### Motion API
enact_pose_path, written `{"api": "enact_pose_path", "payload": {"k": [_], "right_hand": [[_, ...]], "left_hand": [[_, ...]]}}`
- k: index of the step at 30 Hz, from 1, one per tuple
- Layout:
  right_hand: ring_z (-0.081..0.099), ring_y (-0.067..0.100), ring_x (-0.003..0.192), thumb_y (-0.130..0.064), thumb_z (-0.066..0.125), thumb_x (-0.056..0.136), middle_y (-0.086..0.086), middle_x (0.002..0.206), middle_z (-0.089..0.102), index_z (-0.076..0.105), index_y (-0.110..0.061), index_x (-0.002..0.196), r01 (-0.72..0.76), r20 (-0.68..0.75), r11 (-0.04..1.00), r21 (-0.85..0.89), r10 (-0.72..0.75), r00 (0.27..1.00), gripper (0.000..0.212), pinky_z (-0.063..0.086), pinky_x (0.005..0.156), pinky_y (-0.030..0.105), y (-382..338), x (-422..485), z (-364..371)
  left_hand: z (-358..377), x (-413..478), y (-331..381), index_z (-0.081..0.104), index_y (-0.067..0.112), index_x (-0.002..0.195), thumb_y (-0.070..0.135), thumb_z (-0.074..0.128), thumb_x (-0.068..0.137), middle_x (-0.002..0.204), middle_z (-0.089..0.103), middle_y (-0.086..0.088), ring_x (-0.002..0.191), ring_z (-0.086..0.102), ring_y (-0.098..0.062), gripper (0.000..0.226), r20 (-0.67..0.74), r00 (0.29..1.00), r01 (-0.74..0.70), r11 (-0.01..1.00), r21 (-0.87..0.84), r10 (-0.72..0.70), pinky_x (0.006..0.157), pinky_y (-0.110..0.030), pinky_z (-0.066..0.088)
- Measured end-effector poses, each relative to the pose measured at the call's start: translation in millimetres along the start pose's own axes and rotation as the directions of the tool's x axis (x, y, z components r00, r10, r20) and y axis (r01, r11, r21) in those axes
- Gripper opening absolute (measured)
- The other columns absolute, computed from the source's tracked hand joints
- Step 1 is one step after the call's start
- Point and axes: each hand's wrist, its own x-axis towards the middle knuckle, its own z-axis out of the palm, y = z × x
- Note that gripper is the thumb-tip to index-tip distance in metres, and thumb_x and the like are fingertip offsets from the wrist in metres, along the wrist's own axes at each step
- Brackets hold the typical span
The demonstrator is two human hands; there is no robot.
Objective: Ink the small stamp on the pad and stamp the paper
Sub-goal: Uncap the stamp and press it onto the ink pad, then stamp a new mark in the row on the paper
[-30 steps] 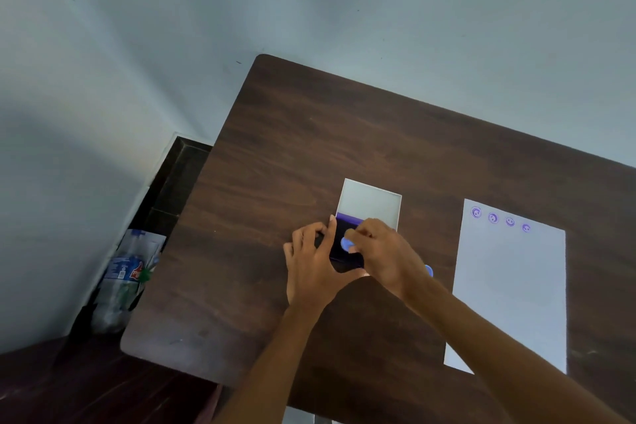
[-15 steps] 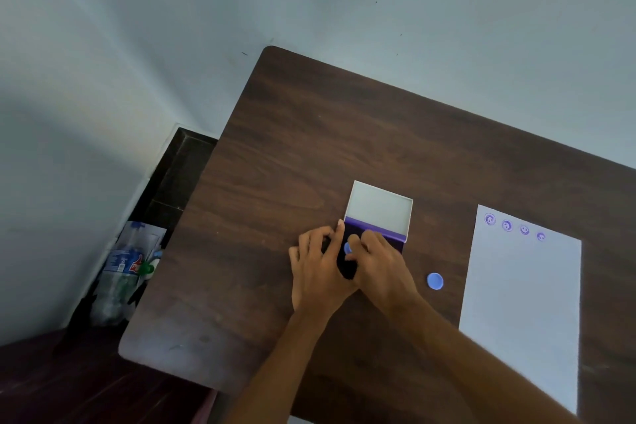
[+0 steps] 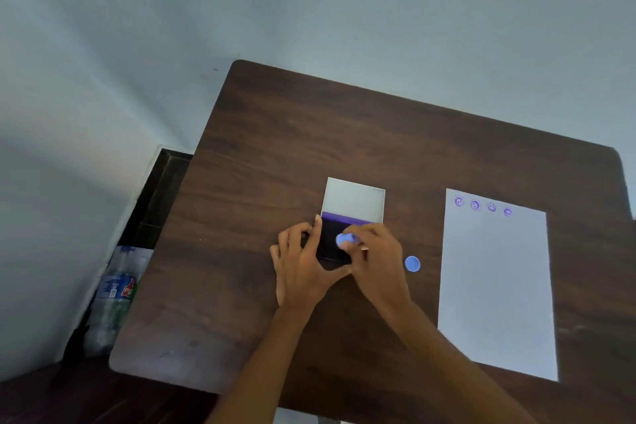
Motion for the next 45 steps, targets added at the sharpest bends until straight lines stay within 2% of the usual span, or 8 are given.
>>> {"api": "enact_pose_path", "payload": {"k": [3,8,10,13,16,18,29,45], "right_hand": [[0.062,0.002,0.078,-0.02,0.071,0.085,-0.007,0.094,0.07,0.072,-0.018,0.102,-0.257,-0.089,0.938,0.234,0.283,0.955,0.017,0.044,0.069,0.0,14.2,-18.4,-38.1],[0.066,0.0,0.088,-0.029,0.068,0.087,-0.014,0.097,0.073,0.07,-0.029,0.1,-0.331,-0.101,0.805,0.492,0.431,0.897,0.014,0.051,0.068,0.007,52.3,-41.5,-108.9],[0.066,0.001,0.09,-0.029,0.067,0.088,-0.014,0.1,0.072,0.07,-0.028,0.101,-0.358,-0.13,0.77,0.527,0.49,0.862,0.014,0.051,0.069,0.009,74.8,-48.3,-132.2],[0.066,0.007,0.091,-0.03,0.067,0.088,-0.013,0.102,0.071,0.069,-0.027,0.102,-0.395,-0.178,0.771,0.499,0.537,0.824,0.015,0.052,0.076,0.019,113.7,-50.3,-160.0],[0.067,0.007,0.082,-0.028,0.069,0.087,-0.013,0.091,0.073,0.071,-0.027,0.097,-0.388,-0.278,0.855,0.343,0.487,0.828,0.01,0.053,0.073,0.021,157.8,-41.7,-184.0],[0.067,0.009,0.077,-0.025,0.07,0.086,-0.01,0.085,0.073,0.072,-0.024,0.092,-0.371,-0.33,0.9,0.228,0.43,0.84,0.007,0.05,0.071,0.017,185.0,-29.0,-195.9],[0.056,0.02,0.074,0.005,0.063,0.084,0.013,0.09,0.067,0.07,-0.004,0.093,-0.203,-0.214,0.963,-0.179,0.163,0.963,0.015,0.042,0.064,0.021,272.0,34.2,-206.9],[0.058,0.02,0.072,0.013,0.064,0.078,0.008,0.09,0.061,0.07,-0.004,0.096,-0.1,-0.176,0.975,-0.198,0.065,0.982,0.026,0.054,0.059,0.035,289.5,33.8,-201.4]], "left_hand": [[-1.4,-1.0,-1.2,0.033,0.026,0.149,0.089,0.053,0.06,0.129,0.046,-0.001,0.12,0.038,-0.02,0.111,0.053,0.999,0.002,1.0,-0.003,-0.001,0.095,-0.044,0.039],[-7.1,-6.7,7.3,0.019,0.024,0.154,0.088,0.063,0.055,0.143,0.035,-0.008,0.129,0.031,-0.026,0.126,0.031,0.997,0.069,0.998,-0.006,-0.068,0.104,-0.047,0.035],[-6.4,-21.2,22.0,0.022,0.025,0.154,0.082,0.062,0.064,0.141,0.035,-0.009,0.125,0.035,-0.026,0.113,-0.082,0.995,0.055,0.998,-0.043,-0.059,0.101,-0.041,0.033],[10.2,-56.4,66.5,0.044,0.023,0.145,0.06,0.06,0.083,0.125,0.048,-0.005,0.111,0.045,-0.019,0.073,-0.258,0.954,-0.189,0.976,-0.11,0.155,0.095,-0.033,0.031],[42.6,-88.5,120.9,0.06,0.027,0.13,0.037,0.065,0.091,0.108,0.058,0.002,0.097,0.054,-0.013,0.041,-0.171,0.872,-0.489,0.835,-0.253,0.459,0.082,-0.033,0.045],[61.0,-98.0,144.0,0.066,0.025,0.123,0.031,0.064,0.093,0.105,0.063,0.003,0.091,0.058,-0.009,0.031,-0.039,0.838,-0.527,0.79,-0.315,0.544,0.074,-0.031,0.052],[103.8,-100.6,155.1,0.063,0.024,0.122,0.041,0.05,0.094,0.111,0.062,0.002,0.086,0.059,-0.009,0.035,0.176,0.863,-0.448,0.878,-0.169,0.474,0.074,-0.023,0.055],[105.2,-102.3,158.0,0.068,0.023,0.12,0.042,0.053,0.089,0.106,0.067,0.001,0.089,0.064,-0.013,0.038,0.171,0.854,-0.474,0.87,-0.134,0.492,0.076,-0.03,0.058]]}}
